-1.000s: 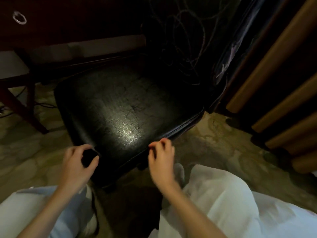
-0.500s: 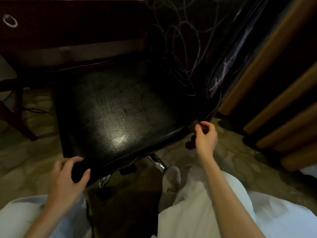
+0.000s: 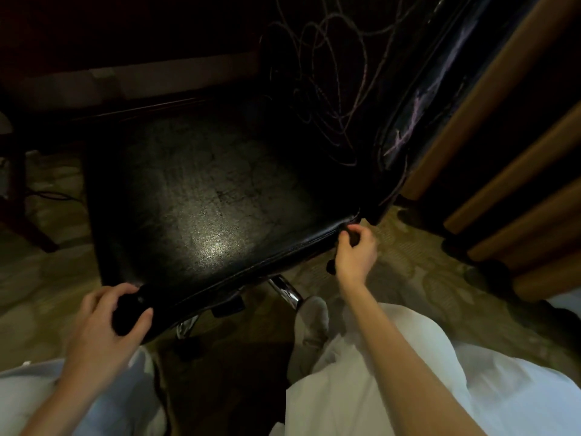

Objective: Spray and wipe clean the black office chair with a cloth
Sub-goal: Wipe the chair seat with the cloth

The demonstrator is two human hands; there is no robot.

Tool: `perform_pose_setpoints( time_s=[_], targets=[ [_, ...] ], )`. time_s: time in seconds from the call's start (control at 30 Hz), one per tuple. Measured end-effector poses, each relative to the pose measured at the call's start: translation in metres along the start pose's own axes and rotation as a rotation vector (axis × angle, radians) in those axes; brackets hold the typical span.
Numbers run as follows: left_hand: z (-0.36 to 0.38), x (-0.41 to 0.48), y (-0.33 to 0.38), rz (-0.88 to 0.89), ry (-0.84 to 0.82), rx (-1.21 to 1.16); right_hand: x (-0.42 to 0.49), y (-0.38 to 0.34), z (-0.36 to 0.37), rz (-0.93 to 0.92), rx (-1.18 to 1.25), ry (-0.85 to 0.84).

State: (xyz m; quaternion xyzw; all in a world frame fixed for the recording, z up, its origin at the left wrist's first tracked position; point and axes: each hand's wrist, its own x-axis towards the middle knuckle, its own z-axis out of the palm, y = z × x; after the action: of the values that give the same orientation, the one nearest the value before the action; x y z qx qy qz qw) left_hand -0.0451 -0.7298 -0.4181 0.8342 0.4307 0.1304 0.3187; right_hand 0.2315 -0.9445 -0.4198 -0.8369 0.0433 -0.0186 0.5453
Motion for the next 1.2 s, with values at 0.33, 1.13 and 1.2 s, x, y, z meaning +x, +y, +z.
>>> perform_pose_setpoints(
  time_s=[0.33,1.13,1.2],
  targets=[
    [0.001,-0.003,-0.001,0.024,0.039,-0.001,-0.044,0.005,-0.010,0.166,0.247,-0.166],
    [0.003,0.000,-0.009,0.096,-0.012,-0.201,-0.029,0.006,0.008,0.478,0.458,0.040],
    [0.003,-0.001,-0.008,0.085,-0.019,-0.213,0.007,0.000,0.000,0.428,0.492,0.182]
  ],
)
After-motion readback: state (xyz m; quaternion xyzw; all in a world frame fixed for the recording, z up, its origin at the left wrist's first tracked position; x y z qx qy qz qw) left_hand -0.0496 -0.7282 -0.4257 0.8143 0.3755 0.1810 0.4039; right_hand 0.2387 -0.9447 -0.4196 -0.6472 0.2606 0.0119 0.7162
